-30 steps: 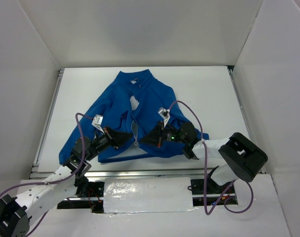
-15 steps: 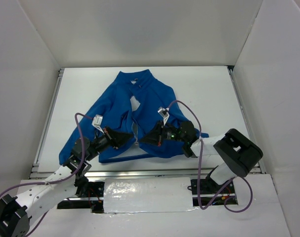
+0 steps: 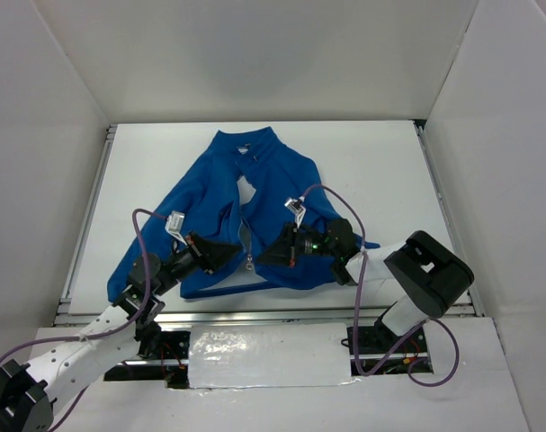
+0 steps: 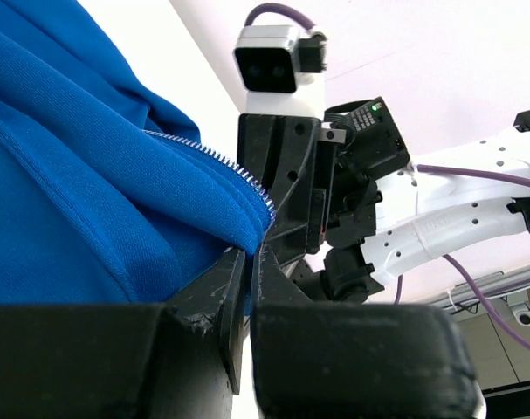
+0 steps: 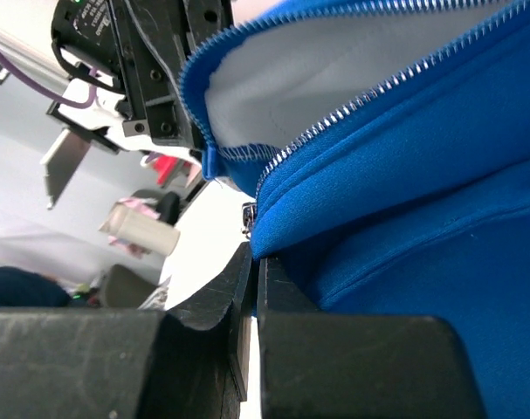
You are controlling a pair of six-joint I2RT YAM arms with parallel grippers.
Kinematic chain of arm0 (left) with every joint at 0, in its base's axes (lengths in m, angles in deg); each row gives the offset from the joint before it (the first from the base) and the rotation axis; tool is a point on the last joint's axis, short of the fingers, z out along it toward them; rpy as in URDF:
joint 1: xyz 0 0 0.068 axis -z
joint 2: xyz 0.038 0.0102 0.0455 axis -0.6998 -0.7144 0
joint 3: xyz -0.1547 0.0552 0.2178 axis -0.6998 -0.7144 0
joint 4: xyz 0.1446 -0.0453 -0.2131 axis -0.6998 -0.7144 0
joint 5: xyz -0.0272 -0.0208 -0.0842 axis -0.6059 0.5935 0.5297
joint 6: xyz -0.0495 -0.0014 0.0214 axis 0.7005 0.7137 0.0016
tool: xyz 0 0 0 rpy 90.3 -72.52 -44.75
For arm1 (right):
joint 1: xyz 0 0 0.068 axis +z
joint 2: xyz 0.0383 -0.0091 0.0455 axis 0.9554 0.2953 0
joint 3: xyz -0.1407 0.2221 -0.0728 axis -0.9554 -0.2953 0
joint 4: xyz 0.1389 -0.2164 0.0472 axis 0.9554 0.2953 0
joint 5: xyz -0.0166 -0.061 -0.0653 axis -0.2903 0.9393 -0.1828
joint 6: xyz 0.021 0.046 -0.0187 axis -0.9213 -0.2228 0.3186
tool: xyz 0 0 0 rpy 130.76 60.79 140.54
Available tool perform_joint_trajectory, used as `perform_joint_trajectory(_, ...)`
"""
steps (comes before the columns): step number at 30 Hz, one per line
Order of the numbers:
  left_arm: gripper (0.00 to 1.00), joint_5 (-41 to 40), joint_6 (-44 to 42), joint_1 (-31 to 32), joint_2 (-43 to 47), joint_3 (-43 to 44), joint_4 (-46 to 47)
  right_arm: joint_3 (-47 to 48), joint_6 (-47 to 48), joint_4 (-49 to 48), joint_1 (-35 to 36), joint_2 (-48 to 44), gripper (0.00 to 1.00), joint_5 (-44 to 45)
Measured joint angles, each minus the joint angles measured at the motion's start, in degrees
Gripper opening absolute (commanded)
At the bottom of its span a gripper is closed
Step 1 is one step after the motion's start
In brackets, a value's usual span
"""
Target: Zip up the jacket
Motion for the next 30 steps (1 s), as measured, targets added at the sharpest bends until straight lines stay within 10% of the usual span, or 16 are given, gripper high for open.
perform_joint_trajectory(30,0.0,1.2,0.0,0.0,1.1,0.0,-1.1,1.5,-5.8,-0.4,0.0,-3.4,0.0,-3.8)
